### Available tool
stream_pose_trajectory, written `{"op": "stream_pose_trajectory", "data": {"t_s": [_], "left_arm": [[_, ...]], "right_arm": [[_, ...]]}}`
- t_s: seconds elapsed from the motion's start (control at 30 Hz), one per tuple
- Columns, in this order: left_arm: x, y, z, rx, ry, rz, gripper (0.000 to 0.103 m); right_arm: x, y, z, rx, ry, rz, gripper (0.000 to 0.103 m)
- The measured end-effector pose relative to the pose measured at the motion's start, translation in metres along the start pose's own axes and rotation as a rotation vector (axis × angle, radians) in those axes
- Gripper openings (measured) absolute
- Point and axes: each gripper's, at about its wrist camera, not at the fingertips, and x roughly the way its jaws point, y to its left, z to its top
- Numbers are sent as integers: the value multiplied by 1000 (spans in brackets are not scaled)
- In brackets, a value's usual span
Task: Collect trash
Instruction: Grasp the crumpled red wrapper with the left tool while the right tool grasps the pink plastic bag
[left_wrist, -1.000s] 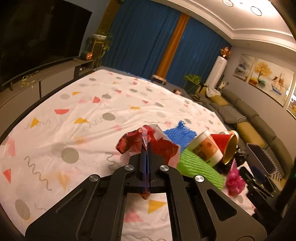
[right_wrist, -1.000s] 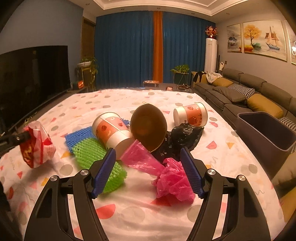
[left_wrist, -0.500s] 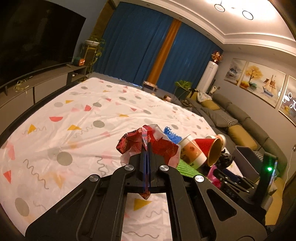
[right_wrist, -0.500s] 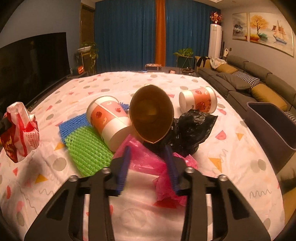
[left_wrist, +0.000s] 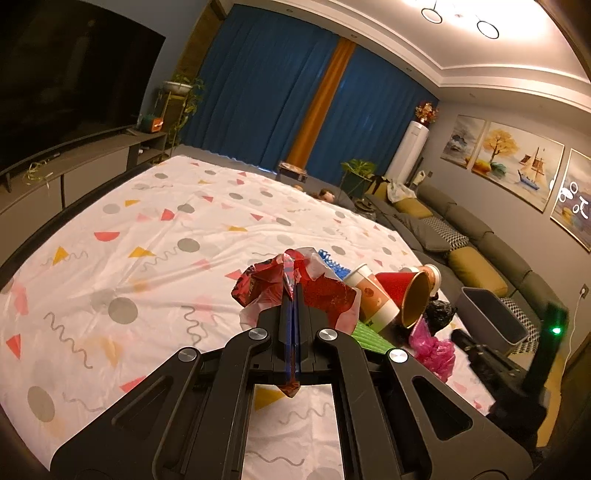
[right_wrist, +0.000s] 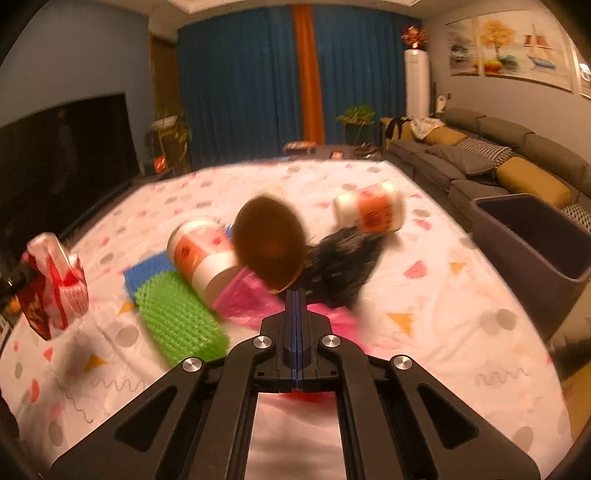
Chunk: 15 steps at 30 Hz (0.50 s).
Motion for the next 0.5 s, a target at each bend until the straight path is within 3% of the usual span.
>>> {"op": "stream_pose_trajectory", "data": {"t_s": [0.07, 0.1, 0.13, 0.2, 0.37, 0.47, 0.5], "left_arm": [[1, -2, -1, 4, 3, -6, 0], [0, -4, -1, 7, 4, -10, 0], [0, -6, -2, 7, 4, -13, 0], [0, -8, -3, 10, 5, -18, 0], [-2, -10, -4, 13, 3, -19, 0], [-2, -11, -4, 17, 4, -16, 0], [-3, -11, -4, 17, 3, -17, 0]], "right_arm": [[-6, -7, 1, 3, -12, -31, 1], [-7, -11, 1, 14, -12, -33, 8], [-6, -15, 1, 29, -6, -34, 30], [-5, -19, -1, 41, 1, -38, 55], [7, -18, -7, 40, 52, -20, 59], [18, -14, -11, 30, 88, -20, 59], [22, -13, -12, 31, 103, -18, 55]]}}
